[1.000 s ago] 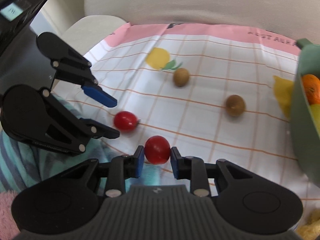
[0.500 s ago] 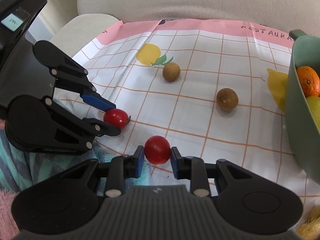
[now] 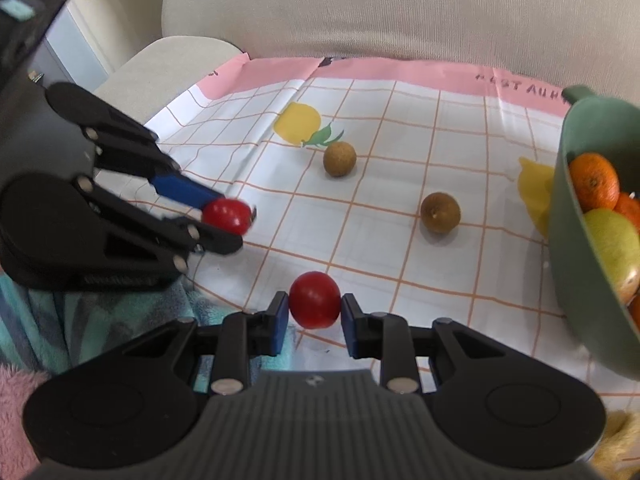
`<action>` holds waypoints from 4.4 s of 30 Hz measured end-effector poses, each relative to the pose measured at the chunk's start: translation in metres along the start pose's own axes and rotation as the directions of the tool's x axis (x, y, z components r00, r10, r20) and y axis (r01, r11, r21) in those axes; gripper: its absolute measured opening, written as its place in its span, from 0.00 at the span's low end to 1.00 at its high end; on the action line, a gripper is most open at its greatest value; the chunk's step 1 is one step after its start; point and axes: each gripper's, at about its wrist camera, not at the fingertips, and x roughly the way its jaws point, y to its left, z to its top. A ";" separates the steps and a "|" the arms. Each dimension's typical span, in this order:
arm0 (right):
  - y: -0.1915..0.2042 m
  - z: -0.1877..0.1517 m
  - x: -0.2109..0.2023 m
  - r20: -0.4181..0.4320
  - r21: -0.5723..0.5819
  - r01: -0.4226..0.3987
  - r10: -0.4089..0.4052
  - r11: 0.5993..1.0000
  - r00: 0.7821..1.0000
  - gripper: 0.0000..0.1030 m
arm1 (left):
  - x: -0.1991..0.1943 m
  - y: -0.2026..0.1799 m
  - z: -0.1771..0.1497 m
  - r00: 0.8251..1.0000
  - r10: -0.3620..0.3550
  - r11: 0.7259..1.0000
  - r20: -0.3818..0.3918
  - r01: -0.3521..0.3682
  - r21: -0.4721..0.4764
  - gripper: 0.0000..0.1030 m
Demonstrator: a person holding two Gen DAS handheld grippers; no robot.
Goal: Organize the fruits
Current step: 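Carry both cherry tomatoes over the green colander with both tools, then open both tools to drop the cherry tomatoes into the colander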
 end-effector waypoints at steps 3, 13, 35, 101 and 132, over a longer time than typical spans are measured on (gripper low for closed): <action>0.001 0.000 -0.012 0.029 -0.006 0.016 -0.016 1.000 0.999 0.24 | -0.025 -0.001 0.007 0.997 0.011 0.999 0.073 -0.009 -0.036 0.32; -0.010 0.000 -0.067 0.135 0.021 0.140 -0.142 0.990 0.981 0.24 | -0.096 -0.026 0.039 0.966 -0.005 0.985 0.259 0.049 -0.165 0.32; -0.076 -0.012 -0.148 0.242 0.212 0.322 -0.369 0.923 0.897 0.24 | -0.070 -0.081 0.081 0.940 -0.148 0.940 0.307 0.231 -0.252 0.32; -0.166 -0.028 -0.117 0.105 0.296 0.294 -0.337 0.909 0.936 0.24 | 0.042 -0.093 0.140 0.909 -0.409 0.798 0.080 0.399 -0.452 0.47; -0.183 -0.001 -0.066 0.102 0.354 0.256 -0.309 0.899 0.945 0.25 | 0.012 -0.056 0.112 0.972 -0.171 0.845 0.159 0.228 -0.484 0.49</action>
